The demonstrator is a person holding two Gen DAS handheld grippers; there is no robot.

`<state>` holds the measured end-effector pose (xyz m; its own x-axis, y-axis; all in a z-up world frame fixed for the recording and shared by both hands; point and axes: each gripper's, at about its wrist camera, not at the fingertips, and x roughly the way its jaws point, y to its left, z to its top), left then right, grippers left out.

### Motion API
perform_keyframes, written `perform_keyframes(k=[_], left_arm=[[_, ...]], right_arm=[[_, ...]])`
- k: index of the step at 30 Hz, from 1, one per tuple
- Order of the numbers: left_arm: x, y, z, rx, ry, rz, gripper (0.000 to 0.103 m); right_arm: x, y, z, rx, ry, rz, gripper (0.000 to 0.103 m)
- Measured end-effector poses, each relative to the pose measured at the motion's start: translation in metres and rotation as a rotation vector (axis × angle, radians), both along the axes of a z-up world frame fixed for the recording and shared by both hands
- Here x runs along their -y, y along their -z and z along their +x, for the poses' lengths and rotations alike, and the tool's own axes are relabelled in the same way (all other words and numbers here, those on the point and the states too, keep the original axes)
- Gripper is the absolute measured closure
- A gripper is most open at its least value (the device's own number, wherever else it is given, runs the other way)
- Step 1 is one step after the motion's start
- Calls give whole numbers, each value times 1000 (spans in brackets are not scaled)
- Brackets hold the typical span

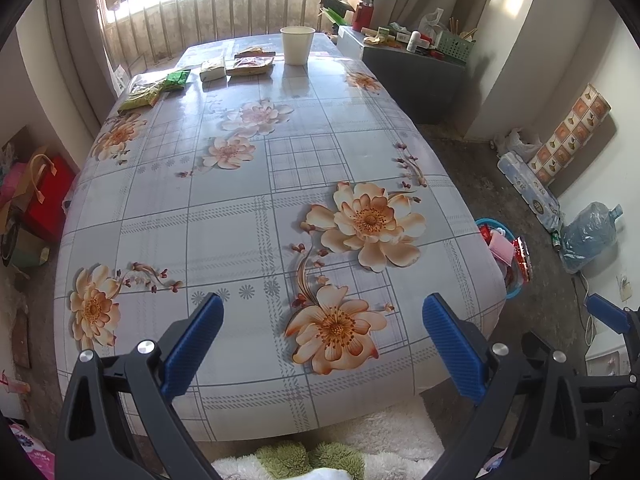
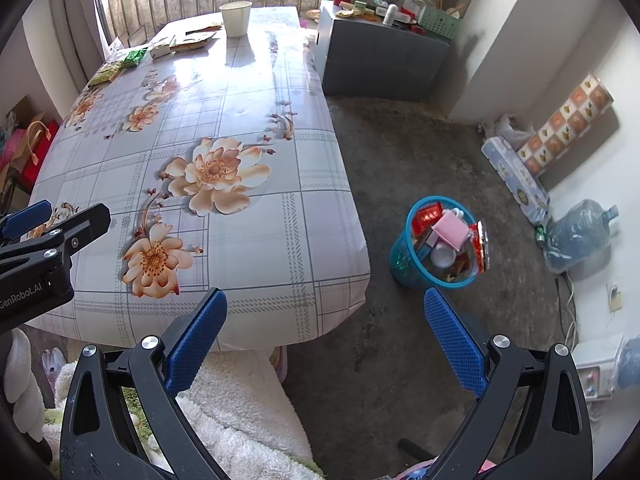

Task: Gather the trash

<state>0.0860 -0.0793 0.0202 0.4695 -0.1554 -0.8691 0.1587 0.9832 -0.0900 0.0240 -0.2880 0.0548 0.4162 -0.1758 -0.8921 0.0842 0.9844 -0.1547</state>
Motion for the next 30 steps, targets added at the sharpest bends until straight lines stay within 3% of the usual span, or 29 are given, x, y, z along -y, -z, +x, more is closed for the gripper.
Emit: perform_keyframes(k=[30], left_arm=[[5, 6, 1, -10, 10, 14, 5]], right_arm=[[4, 5, 3, -3, 23, 13, 8]])
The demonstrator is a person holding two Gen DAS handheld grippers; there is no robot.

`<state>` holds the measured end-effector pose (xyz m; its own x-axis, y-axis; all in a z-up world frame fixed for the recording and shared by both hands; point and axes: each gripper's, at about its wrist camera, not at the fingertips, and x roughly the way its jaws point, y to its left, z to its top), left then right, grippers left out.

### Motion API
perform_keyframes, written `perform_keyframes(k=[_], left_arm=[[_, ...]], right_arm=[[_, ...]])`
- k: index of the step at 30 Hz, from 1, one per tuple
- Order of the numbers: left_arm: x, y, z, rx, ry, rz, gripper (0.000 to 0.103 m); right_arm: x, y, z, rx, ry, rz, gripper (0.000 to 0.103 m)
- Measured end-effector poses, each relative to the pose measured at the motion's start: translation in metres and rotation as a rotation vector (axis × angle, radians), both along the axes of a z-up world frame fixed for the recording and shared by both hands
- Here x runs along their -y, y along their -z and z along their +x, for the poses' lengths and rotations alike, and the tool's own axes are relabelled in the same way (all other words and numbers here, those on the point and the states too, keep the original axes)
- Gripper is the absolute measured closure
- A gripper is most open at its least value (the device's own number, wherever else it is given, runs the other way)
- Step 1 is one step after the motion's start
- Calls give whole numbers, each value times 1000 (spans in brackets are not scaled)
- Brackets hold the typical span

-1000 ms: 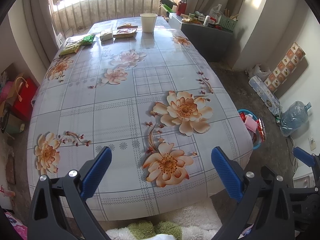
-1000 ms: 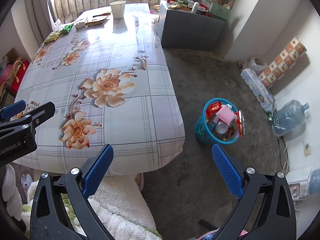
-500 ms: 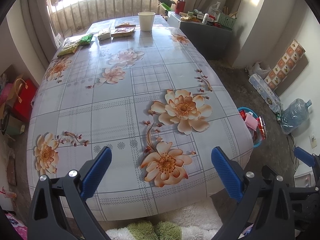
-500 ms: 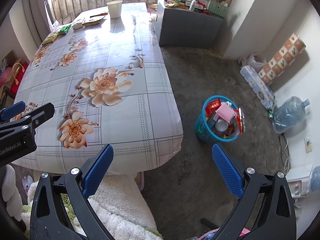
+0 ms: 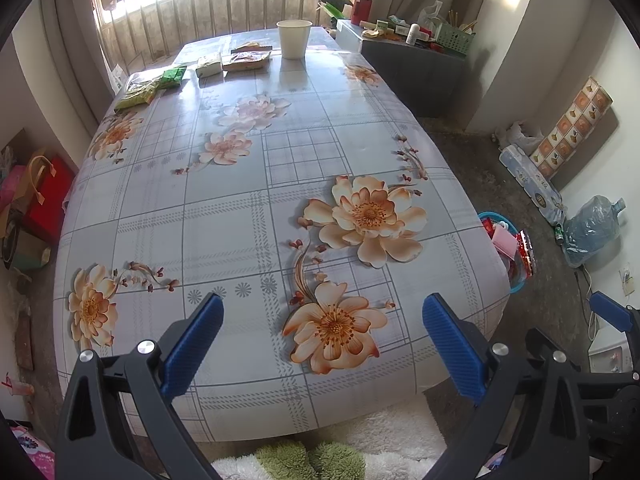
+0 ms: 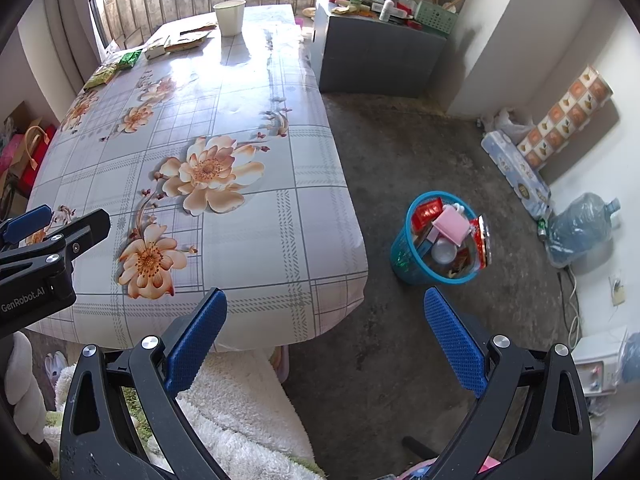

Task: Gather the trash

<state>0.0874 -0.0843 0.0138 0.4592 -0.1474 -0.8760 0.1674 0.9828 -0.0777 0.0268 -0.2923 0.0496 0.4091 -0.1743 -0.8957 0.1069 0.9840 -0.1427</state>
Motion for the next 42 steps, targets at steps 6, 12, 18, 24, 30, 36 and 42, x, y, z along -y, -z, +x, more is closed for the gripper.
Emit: perform_keyframes(k=[6, 12, 18, 24, 30, 36, 42], left_arm=[[0, 1, 0, -2, -1, 1, 5], [1, 2, 0, -3, 1, 2, 5], [1, 2, 0, -2, 1, 2, 5], [1, 2, 1, -3, 1, 2, 5], [1, 3, 3, -6, 5, 2, 5], [1, 3, 3, -6, 5, 2, 5], [1, 3, 3, -6, 6, 1, 5]], right_arm=[[0, 0, -1, 1, -2, 1, 8], [-1, 2, 0, 0, 0, 4, 8], [-2, 2, 1, 3, 1, 4, 8], [-1, 2, 2, 5, 3, 4, 8], [-1, 2, 3, 5, 5, 3, 8], [-2, 2, 3, 4, 5, 4, 8], [-2, 2, 3, 5, 4, 4, 8]])
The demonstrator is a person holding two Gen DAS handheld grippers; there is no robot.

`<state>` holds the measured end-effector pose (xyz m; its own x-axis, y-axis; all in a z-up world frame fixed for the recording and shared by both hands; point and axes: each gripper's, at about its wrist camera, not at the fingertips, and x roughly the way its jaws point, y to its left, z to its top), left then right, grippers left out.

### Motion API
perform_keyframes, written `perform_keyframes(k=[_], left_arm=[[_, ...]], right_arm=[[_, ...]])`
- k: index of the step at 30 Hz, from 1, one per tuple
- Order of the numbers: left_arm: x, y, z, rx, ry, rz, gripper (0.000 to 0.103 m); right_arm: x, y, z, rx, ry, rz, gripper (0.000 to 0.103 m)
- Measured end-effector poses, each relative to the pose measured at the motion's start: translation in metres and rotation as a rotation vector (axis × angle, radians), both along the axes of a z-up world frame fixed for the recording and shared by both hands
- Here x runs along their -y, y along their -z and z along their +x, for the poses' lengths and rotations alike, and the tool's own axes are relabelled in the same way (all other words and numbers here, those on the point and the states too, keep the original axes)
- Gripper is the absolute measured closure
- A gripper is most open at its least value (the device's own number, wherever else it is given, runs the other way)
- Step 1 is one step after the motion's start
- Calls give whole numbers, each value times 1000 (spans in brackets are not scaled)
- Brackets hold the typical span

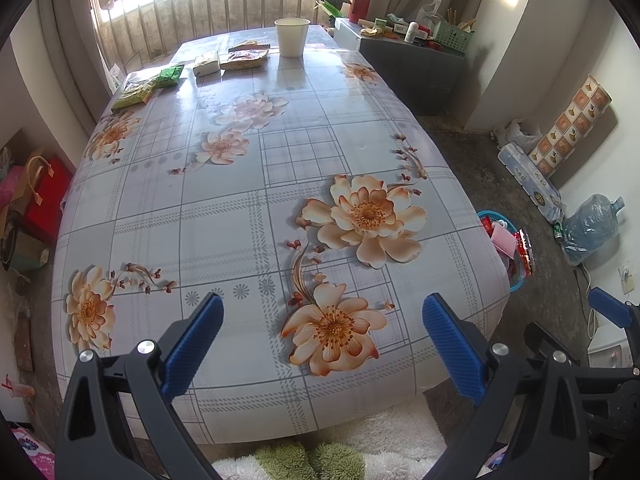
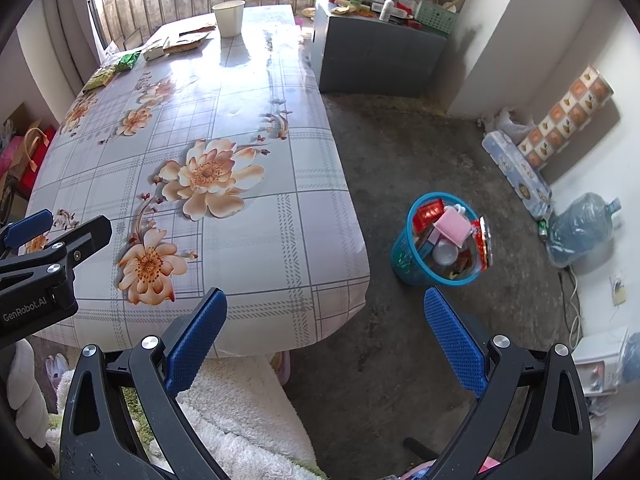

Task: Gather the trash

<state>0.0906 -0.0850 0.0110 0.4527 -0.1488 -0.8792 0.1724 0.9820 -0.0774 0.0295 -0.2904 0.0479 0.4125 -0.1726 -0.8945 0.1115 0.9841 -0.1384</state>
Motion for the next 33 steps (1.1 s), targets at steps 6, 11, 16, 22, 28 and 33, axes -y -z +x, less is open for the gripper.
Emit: perform_keyframes(k=[6, 11, 16, 22, 28, 33], left_arm=[[0, 1, 0, -1, 0, 0, 5], [1, 1, 0, -2, 2, 0, 5], [1, 1, 0, -1, 2, 0, 5], [1, 1, 0, -2, 3, 0, 5], [1, 1, 0, -2, 2, 0, 5], [1, 1, 0, -3, 2, 0, 5]], right_arm=[[0, 0, 0, -1, 2, 1, 8], [-1, 1, -1, -2, 3, 1, 8], [0, 1, -1, -1, 2, 1, 8], [0, 1, -2, -2, 2, 3, 8], [1, 2, -2, -3, 2, 3, 8], [1, 2, -2, -3, 2, 3, 8]])
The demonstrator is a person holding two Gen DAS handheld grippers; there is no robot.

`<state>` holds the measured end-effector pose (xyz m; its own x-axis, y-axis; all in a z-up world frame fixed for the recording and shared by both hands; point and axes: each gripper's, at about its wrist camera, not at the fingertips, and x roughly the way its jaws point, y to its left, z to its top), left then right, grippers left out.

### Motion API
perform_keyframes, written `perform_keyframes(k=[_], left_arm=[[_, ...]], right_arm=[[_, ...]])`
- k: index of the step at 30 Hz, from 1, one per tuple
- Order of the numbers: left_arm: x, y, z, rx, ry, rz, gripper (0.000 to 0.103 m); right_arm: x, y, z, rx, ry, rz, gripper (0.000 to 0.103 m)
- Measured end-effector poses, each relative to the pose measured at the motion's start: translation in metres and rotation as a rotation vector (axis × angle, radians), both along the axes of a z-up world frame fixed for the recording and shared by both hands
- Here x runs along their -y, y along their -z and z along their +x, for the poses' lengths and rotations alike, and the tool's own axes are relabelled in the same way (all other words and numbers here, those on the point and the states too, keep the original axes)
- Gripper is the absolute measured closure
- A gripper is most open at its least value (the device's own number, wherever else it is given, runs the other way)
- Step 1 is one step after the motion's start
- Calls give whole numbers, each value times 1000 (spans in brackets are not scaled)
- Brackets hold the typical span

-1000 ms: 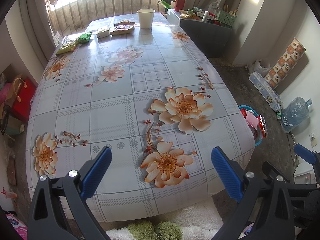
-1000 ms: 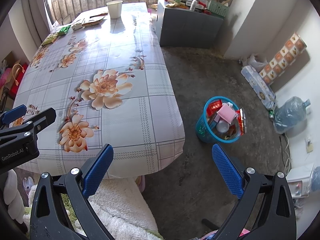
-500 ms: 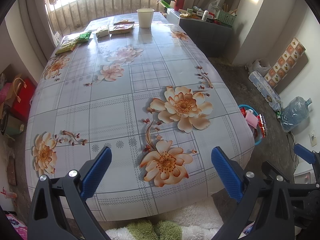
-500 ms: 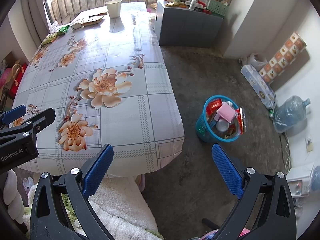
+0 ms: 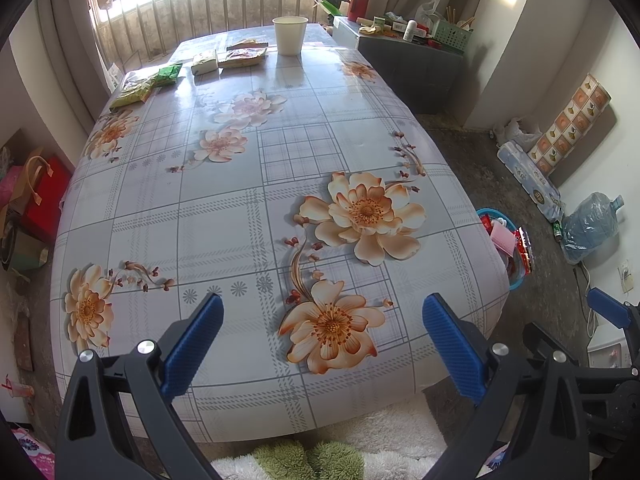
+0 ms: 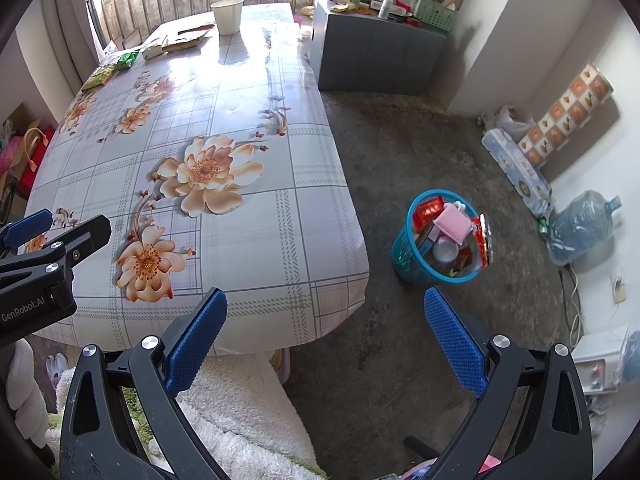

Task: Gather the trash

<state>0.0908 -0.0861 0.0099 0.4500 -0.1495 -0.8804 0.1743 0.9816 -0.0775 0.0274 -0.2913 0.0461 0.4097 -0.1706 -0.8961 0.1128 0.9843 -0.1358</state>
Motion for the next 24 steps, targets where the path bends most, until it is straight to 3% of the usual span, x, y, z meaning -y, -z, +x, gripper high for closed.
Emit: perform_keyframes(k=[24], left_arm=[[2, 3, -2, -4, 4, -2, 5]], right_arm=[[3, 3, -3, -5, 4, 4, 8]])
